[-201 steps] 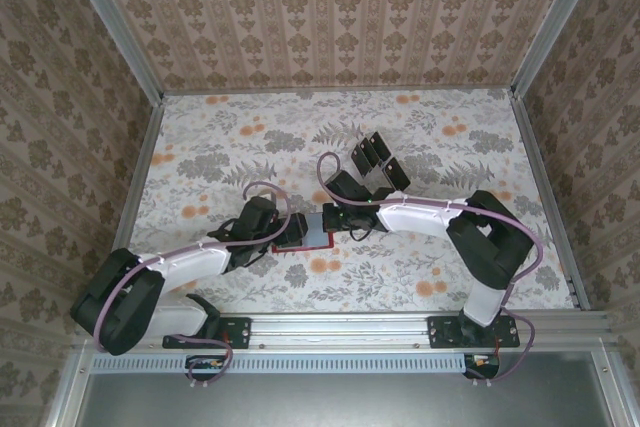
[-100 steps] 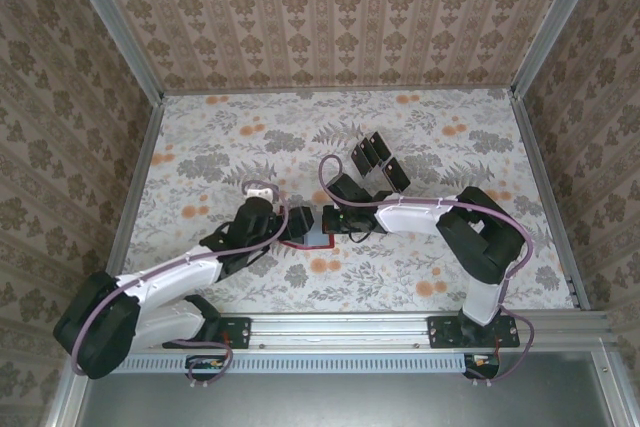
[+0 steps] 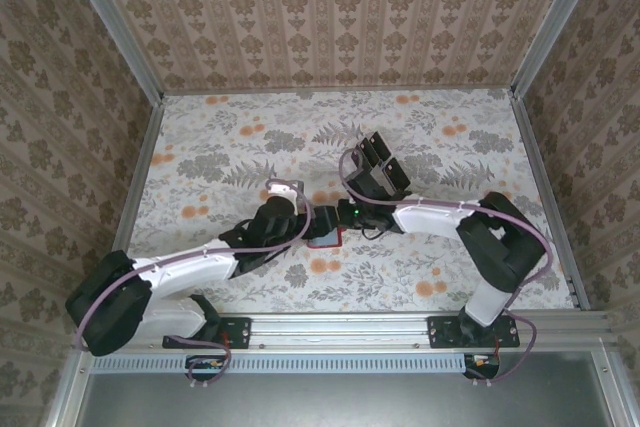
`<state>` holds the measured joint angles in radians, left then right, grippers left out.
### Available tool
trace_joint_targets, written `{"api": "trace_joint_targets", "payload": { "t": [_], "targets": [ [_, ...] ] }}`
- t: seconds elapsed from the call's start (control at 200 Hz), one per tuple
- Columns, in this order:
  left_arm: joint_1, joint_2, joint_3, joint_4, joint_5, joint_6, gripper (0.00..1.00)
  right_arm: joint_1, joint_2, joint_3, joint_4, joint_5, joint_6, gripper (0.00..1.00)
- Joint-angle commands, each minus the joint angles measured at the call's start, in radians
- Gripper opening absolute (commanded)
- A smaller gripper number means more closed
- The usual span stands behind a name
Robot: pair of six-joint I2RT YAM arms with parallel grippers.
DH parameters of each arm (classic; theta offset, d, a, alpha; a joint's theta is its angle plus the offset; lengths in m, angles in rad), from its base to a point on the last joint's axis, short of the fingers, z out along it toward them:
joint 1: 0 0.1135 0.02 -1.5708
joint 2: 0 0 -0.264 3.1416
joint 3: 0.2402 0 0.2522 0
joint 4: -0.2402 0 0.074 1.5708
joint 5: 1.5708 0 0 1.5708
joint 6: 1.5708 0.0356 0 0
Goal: Put the credit cards into the card holder
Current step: Close the card holder at the center of the table.
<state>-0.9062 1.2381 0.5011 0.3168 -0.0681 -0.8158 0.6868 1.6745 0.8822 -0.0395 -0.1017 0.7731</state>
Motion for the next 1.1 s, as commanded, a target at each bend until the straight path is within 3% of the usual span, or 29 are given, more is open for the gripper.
{"api": "trace_joint_targets", "payload": {
  "t": [0.0,0.35,0.615,0.875,1.095],
  "targets": [
    [-0.025,0.045,0.034,0.061,-0.024,-0.016,1.0,-0.035,-0.054,-0.056,0.059,0.028,0.053,0.0],
    [-0.1,0.261,0.084,0.184,-0.032,-0.043,1.0,-0.081,-0.07,-0.166,0.146,0.04,0.121,0.0],
    [-0.109,0.364,0.071,0.228,-0.074,-0.105,1.0,-0.095,-0.102,-0.184,0.135,0.051,0.121,0.0],
    [-0.072,0.279,0.083,0.166,-0.045,-0.065,1.0,-0.095,-0.122,-0.178,0.145,0.008,0.101,0.0],
    [0.019,0.12,0.137,-0.081,-0.017,0.031,1.0,-0.095,-0.145,-0.147,0.116,-0.055,0.053,0.0]
  ]
}}
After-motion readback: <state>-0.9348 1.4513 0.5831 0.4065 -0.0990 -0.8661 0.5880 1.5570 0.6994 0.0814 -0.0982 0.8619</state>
